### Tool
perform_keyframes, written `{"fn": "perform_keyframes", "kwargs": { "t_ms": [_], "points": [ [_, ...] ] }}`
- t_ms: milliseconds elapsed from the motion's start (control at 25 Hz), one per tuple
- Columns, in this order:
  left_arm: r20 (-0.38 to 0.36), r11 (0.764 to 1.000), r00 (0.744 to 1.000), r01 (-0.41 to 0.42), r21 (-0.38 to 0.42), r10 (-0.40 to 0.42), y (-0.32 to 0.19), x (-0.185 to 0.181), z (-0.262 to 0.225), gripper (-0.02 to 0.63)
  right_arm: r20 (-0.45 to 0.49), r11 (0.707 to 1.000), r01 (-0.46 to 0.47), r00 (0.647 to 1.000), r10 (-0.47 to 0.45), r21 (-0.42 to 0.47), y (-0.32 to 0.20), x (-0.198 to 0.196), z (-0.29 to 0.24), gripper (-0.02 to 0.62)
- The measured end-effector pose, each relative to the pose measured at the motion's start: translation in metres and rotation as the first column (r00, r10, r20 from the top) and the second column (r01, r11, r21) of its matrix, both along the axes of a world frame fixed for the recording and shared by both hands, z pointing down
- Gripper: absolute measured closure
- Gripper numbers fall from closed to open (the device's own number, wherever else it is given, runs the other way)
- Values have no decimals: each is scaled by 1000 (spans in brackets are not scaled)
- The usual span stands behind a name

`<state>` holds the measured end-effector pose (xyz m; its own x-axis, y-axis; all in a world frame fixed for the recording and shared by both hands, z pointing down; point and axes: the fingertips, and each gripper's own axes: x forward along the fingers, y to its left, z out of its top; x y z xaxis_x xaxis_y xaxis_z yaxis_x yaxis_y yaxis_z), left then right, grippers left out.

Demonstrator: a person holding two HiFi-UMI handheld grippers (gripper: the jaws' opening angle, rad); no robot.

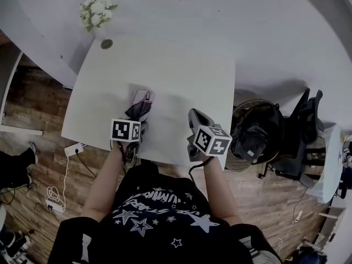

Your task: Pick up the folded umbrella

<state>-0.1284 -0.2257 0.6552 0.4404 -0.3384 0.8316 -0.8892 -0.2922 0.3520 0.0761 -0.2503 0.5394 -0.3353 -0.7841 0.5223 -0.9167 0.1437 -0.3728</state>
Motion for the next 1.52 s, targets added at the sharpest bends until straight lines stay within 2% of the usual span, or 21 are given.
{"fn": "perform_keyframes", "kwargs": {
  "t_ms": [280, 320, 680, 960, 1280, 1520],
  "points": [
    [63, 1000, 998, -3, 23, 2, -1, -1, 3, 342, 5, 1000, 14, 1000, -14, -4, 0, -5, 2, 578],
    [60, 1000, 998, -8, 26, 7, -1, 1, 4, 373, 5, 1000, 16, 1000, -16, -4, 1, -6, 3, 578],
    [34, 999, 999, 4, 53, -6, -1, 2, 1, 394, 1, 1000, 23, 1000, -23, 9, 4, -6, -4, 578],
    [-19, 996, 999, 41, 79, -40, -2, -3, -15, 397, -4, 1000, 17, 1000, -17, 23, 8, 1, -10, 578],
    [-81, 977, 992, 112, 179, -98, -11, -10, -63, 397, 5, 997, 63, 998, -64, 54, 14, -6, -22, 578],
    [-80, 946, 990, 135, 296, -116, 2, -16, -105, 397, 7, 988, 134, 991, -135, 79, 22, -19, -32, 578]
  ]
}}
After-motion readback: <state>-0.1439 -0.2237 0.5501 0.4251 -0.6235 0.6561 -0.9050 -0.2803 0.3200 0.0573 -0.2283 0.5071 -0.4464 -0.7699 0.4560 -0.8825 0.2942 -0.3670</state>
